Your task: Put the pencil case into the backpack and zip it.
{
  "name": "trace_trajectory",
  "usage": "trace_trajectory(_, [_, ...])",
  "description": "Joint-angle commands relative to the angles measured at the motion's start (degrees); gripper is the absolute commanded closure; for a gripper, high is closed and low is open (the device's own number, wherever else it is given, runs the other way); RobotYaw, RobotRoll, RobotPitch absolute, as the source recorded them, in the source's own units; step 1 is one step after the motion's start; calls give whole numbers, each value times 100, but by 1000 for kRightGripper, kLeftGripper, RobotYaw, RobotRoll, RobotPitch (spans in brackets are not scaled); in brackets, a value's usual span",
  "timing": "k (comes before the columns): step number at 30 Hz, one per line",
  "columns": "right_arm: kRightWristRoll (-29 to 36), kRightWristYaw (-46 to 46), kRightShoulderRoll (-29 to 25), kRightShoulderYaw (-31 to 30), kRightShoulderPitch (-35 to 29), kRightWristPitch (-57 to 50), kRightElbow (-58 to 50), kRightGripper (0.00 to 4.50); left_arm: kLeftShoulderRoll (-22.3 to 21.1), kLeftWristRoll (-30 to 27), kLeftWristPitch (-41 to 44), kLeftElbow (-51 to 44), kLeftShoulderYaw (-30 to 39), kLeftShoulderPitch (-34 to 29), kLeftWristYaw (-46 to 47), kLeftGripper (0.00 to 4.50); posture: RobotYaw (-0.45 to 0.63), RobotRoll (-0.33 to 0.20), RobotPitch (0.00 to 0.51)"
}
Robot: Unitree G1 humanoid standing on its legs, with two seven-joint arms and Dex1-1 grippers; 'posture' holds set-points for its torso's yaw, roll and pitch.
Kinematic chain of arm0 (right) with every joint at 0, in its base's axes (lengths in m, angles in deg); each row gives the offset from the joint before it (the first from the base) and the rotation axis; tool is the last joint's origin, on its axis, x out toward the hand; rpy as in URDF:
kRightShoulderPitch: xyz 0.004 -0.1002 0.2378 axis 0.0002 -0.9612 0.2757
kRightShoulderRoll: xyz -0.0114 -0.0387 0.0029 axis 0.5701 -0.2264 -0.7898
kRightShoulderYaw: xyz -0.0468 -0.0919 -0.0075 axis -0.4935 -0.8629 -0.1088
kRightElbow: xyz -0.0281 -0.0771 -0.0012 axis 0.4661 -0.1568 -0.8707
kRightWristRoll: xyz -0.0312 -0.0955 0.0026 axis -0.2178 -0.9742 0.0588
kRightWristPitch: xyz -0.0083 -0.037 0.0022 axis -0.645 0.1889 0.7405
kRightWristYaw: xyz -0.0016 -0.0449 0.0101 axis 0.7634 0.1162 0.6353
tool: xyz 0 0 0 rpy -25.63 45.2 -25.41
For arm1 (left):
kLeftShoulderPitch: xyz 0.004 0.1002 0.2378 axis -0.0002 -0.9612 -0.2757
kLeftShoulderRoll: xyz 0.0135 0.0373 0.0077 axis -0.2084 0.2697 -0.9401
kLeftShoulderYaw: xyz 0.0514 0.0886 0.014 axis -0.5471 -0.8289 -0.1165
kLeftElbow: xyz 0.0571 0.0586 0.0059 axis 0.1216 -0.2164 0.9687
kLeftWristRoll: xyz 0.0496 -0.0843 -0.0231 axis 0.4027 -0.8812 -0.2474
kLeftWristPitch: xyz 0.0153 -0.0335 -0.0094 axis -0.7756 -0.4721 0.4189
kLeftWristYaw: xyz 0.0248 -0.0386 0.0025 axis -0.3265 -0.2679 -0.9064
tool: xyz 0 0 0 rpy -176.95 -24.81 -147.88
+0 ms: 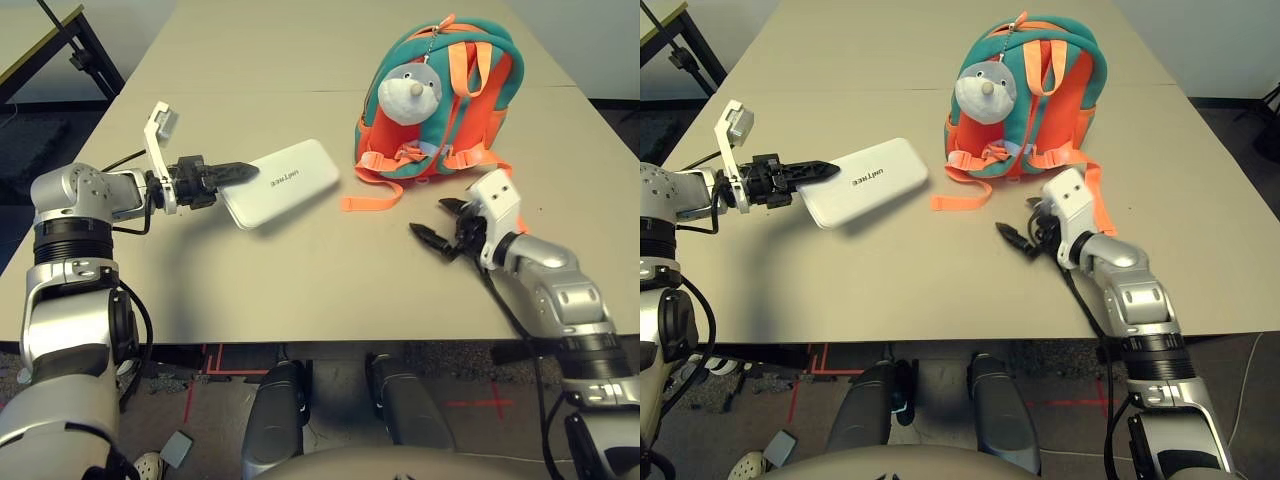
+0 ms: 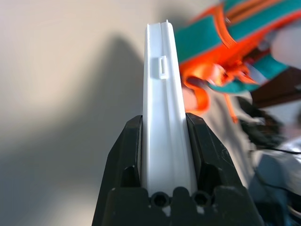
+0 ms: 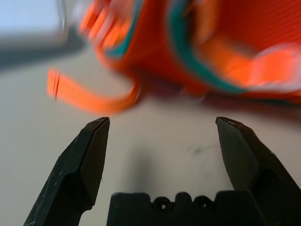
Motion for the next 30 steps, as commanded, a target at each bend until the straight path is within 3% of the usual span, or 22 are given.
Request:
trace_trajectory(1, [598,-355,203,395,273,-558,-265,0,55,84,-227,150,190,189,192,3257,-208,0,160])
trace_trajectory(7, [1086,-822,586,650,825,-819,-140,0,162,104,-318,217,206,223,346,3257,-210,0,156])
trace_trajectory(23, [178,-969,919,54,2093,921,2212,0,280,69,-349,129,251,191,457,3257,-181,0,137])
trace_trajectory(26, [93,-970,948,37,2185,1190,2433,587,313,66,-364,90,253,166,475,3257,-177,0,133])
trace_trajectory(30, [107,-843,873,6,2096,1186,2278,2144,340,58,-377,66,264,148,493,3257,-180,0,130])
